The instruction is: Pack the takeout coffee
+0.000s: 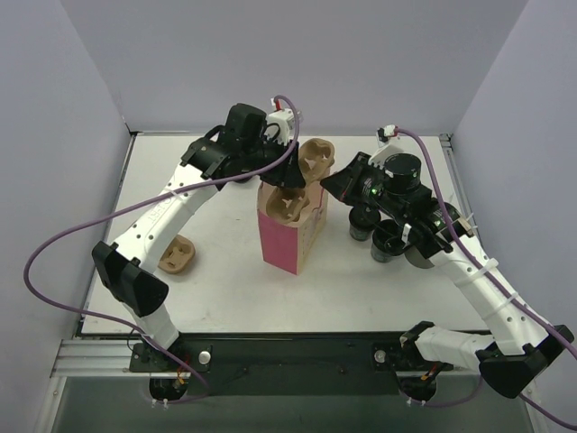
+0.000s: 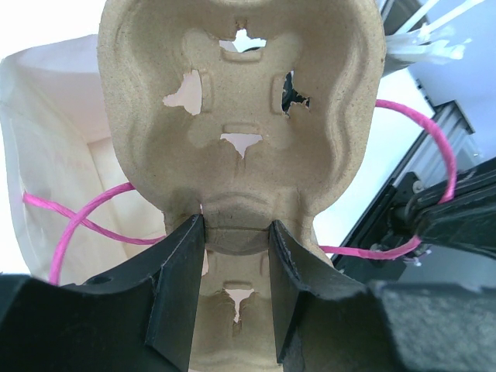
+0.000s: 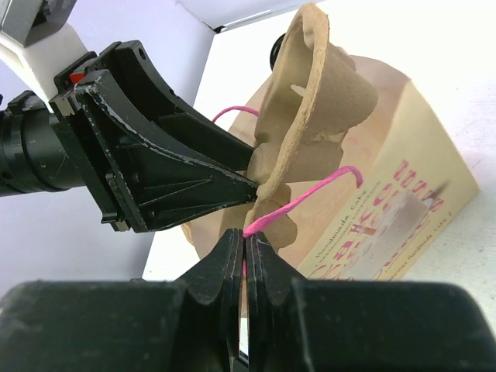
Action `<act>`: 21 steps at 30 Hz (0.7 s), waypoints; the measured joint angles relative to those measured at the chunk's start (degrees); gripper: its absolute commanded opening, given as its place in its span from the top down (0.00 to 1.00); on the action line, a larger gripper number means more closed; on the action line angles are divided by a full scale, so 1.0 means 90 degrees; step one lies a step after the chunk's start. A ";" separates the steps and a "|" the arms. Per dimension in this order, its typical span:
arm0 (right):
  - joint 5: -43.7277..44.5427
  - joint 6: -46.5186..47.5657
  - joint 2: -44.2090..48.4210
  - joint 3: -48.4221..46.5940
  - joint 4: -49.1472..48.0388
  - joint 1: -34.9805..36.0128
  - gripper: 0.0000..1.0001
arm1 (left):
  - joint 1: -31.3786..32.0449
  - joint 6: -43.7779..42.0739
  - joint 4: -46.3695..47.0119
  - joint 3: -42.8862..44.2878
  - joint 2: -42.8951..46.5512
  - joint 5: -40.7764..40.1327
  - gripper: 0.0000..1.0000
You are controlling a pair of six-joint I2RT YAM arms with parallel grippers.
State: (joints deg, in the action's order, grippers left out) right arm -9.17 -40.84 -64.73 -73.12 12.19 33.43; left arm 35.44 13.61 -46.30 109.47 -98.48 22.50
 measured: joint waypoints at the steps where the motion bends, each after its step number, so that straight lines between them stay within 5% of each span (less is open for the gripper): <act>1: 0.0007 0.0015 0.0005 0.0002 0.0000 0.0000 1.00 | 0.0002 -0.0049 -0.0075 0.0032 -0.0007 -0.0049 0.80; 21: 0.0221 0.0097 0.0017 0.0010 0.0114 0.0005 1.00 | 0.0240 -0.0112 -0.1149 0.0991 -0.0515 -0.1200 0.80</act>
State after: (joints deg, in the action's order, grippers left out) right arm -7.18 -39.97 -64.58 -73.03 13.21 33.47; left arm 37.60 12.60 -56.64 118.39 -103.11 11.70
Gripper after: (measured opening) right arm 0.035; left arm 0.453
